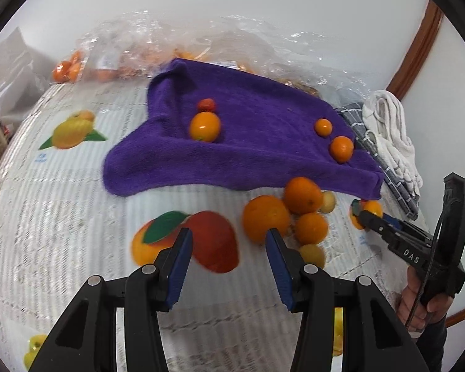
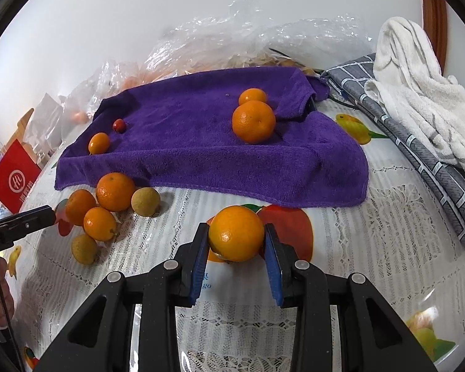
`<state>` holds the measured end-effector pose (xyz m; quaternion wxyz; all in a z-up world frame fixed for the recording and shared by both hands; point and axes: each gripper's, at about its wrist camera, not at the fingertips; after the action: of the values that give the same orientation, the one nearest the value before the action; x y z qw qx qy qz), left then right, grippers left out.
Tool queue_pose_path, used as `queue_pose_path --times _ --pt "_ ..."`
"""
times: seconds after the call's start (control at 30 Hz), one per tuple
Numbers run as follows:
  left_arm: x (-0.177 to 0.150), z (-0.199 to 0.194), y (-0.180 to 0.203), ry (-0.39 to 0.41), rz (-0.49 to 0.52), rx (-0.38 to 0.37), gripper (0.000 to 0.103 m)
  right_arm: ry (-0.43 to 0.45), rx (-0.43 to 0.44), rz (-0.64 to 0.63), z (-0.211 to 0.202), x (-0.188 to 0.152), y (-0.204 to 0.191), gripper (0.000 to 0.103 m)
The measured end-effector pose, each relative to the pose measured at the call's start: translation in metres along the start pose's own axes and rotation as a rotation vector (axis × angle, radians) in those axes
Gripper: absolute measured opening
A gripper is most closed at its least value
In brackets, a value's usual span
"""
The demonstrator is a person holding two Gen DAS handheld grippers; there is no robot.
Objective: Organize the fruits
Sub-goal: 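Grasp a large orange with the left gripper while the right gripper holds its orange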
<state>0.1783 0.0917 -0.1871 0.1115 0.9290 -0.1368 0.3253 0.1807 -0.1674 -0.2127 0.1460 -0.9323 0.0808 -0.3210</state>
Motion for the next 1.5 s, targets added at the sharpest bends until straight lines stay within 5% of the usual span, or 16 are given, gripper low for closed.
queue_pose_path --times 0.4,0.67,0.77,0.83,0.87,1.5 --pt "0.014 0.028 0.030 -0.040 0.136 -0.025 0.054 -0.006 0.005 0.007 0.002 -0.001 0.001 0.035" --pt "0.013 0.029 0.024 0.003 0.103 -0.046 0.058 -0.009 0.010 0.010 0.003 0.001 0.002 0.035" --pt "0.012 0.030 0.019 0.010 0.083 -0.046 0.053 -0.010 0.019 0.012 0.003 0.000 0.002 0.035" --pt "0.011 0.029 0.016 0.017 0.070 -0.083 0.038 -0.010 0.024 0.016 0.003 0.000 0.003 0.035" --pt "0.011 0.030 0.015 0.017 0.062 -0.091 0.038 -0.010 0.026 0.018 0.003 0.000 0.003 0.035" --pt "0.015 0.001 0.006 0.167 0.010 0.070 0.037 0.018 0.037 0.000 -0.004 -0.002 0.002 0.034"
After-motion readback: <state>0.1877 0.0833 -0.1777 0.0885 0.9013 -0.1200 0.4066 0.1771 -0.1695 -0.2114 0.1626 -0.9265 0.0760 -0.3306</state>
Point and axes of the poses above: each gripper's, at about its wrist camera, not at the fingertips, and z roughly the way its jaws point, y to its right, x to its top, and after that the axes turned 15 degrees about z, right-handed
